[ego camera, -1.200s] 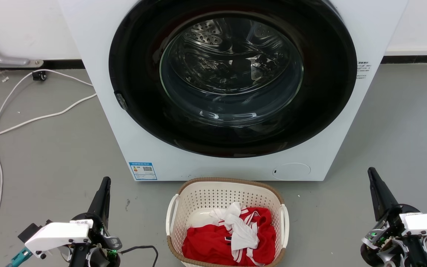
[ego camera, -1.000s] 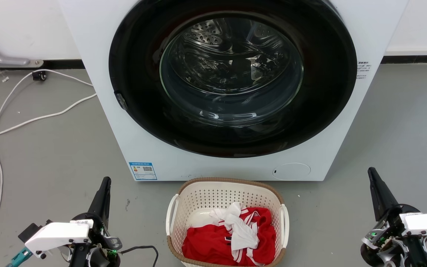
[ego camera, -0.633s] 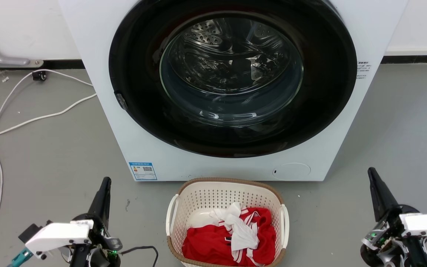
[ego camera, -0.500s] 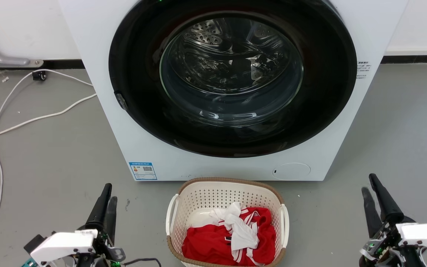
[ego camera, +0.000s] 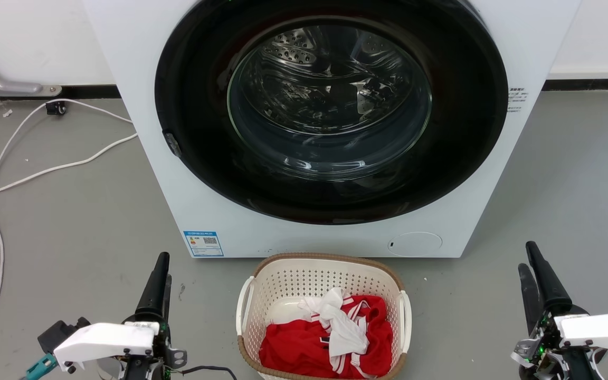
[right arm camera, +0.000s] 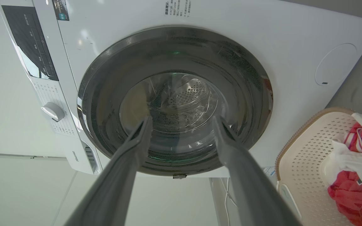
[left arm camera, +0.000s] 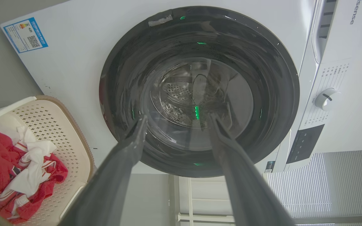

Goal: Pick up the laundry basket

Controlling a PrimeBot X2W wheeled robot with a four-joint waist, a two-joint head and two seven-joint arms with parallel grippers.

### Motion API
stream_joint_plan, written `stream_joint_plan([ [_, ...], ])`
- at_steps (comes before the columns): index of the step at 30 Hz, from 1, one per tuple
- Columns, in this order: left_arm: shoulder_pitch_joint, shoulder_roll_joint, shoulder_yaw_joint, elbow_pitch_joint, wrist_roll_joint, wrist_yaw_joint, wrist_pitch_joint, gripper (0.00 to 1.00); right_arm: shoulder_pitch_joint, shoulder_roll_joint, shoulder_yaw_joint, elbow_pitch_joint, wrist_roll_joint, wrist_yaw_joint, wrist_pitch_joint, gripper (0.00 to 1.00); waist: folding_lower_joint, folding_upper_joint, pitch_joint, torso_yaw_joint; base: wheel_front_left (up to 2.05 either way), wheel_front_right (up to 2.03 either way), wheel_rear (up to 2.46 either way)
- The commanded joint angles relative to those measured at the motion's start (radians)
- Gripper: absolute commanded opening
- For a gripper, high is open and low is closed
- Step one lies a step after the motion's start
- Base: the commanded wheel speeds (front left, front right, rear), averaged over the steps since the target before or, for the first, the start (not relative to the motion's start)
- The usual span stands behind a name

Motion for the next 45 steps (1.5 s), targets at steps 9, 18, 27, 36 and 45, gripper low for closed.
stream_joint_plan([
  [9,-0.037,0.004,-0.033,-0.050,0.248,0.003,-0.044,1.00,-0.009,-0.002,0.000,-0.063,-0.302,0.000,-0.045,1.00,0.0000,0.0000,-0.001,0.001,0.00,0.00,0.00],
  [18,-0.045,0.003,-0.060,-0.050,0.407,0.025,-0.074,1.00,-0.004,-0.002,0.011,-0.085,-0.502,0.000,-0.075,1.00,0.0000,0.0000,-0.003,0.002,0.00,0.00,0.00],
  [27,-0.056,0.002,-0.088,-0.047,0.610,0.039,-0.112,1.00,0.003,-0.001,0.028,-0.086,-0.728,0.000,-0.113,1.00,0.0000,0.0000,-0.003,0.006,0.00,0.00,0.00],
  [36,-0.066,0.001,-0.114,-0.038,0.781,0.054,-0.145,1.00,0.005,-0.001,0.037,-0.080,-0.901,0.000,-0.132,1.00,0.0000,0.0000,-0.004,0.009,0.00,0.00,0.00],
  [45,-0.077,0.000,-0.142,-0.020,0.944,0.076,-0.181,1.00,0.011,0.000,0.043,-0.085,-1.064,0.000,-0.138,1.00,0.0000,0.0000,-0.007,0.014,0.00,0.00,0.00],
])
